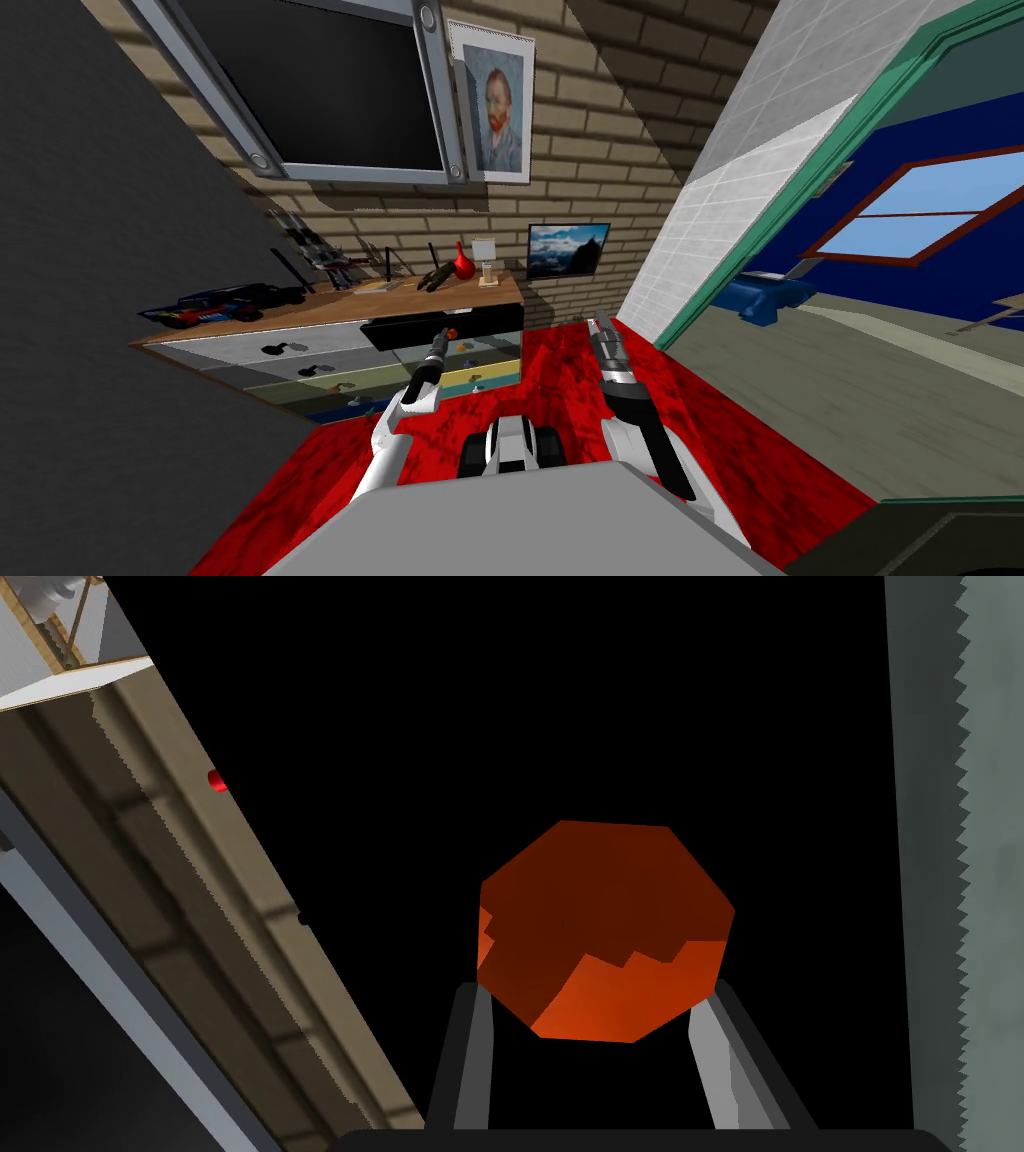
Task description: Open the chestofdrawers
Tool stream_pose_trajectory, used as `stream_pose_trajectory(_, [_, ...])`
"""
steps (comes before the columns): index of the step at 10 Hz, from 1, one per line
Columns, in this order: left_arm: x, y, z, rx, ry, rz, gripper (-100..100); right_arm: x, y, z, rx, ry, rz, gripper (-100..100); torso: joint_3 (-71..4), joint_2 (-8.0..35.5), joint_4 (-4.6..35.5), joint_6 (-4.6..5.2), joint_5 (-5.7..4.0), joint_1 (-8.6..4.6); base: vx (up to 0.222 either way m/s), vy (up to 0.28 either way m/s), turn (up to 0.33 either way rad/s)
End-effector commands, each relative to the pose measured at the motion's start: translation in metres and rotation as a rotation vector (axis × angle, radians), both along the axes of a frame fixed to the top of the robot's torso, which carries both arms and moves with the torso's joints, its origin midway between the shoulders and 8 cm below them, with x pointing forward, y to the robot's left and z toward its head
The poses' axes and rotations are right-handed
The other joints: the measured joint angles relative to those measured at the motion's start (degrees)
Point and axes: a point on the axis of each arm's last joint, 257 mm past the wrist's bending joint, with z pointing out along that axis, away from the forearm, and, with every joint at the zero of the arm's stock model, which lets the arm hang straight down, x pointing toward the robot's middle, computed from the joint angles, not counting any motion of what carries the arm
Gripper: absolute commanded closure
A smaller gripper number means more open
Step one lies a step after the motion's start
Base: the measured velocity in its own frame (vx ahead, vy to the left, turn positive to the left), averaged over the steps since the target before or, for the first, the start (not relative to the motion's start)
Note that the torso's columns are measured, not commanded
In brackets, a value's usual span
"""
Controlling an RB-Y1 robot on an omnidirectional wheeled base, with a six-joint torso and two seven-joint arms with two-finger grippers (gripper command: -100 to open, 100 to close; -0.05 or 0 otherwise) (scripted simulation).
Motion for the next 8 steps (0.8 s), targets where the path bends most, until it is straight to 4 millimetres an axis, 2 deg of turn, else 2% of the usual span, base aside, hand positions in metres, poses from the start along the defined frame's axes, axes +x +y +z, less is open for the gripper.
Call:
stream_pose_trajectory(1, [-0.0006,-0.0013,-0.0009,-0.002,0.005,-0.002,100,0.0000,0.0000,0.0000,0.000,0.000,0.000,0,-0.06,-0.09,0.06,0.01,-0.04,0.08,-0.079,0.005,-0.006])
stream_pose_trajectory(6, [-0.0048,-0.0088,0.0025,-0.005,0.001,-0.014,100,0.0000,0.0000,0.0000,0.000,0.000,0.000,0,-0.08,-0.13,0.04,-0.07,-0.03,0.08,-0.159,-0.021,0.013])
stream_pose_trajectory(8, [-0.0083,-0.0072,-0.0026,-0.004,0.012,-0.012,100,0.0000,0.0000,-0.0001,0.000,0.000,0.000,0,-0.26,-0.44,0.06,-0.03,-0.09,0.09,-0.107,-0.017,0.017])
